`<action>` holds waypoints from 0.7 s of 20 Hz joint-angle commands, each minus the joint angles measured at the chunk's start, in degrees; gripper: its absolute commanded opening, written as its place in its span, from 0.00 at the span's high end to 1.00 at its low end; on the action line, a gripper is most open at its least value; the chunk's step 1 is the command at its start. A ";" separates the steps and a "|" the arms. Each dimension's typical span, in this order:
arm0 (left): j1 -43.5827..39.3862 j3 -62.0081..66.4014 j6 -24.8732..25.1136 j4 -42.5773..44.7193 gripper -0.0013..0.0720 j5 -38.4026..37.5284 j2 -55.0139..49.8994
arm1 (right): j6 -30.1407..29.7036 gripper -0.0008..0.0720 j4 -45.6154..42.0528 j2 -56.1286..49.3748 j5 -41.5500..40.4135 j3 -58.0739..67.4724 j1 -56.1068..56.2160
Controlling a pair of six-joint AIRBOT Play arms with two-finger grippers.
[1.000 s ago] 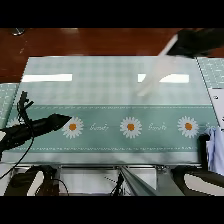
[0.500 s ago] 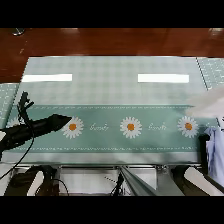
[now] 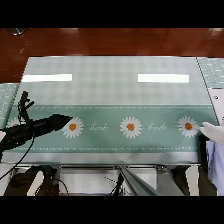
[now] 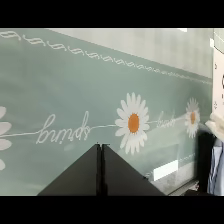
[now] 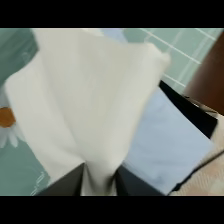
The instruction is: Fold the shirts.
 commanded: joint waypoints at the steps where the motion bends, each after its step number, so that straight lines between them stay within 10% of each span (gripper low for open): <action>1: -1.57 0.00 0.87 -0.35 0.95 1.49 0.00 | 3.56 0.12 -10.10 5.62 0.11 -5.86 -1.81; 6: -2.40 3.74 0.70 -2.25 0.95 8.74 -1.60 | -0.79 0.16 4.44 -3.30 -3.87 -0.87 -1.79; 9: -3.30 18.10 0.92 -2.47 0.95 8.87 -9.75 | -3.34 0.96 27.26 -11.67 -12.13 7.52 0.68; 12: -10.75 41.99 1.33 -0.24 0.95 5.44 -24.41 | -9.05 0.96 47.82 -15.56 -33.68 9.62 15.52; 14: -19.52 57.05 0.76 8.02 0.95 2.75 -33.97 | -13.25 0.96 44.52 -17.55 -42.03 9.60 31.95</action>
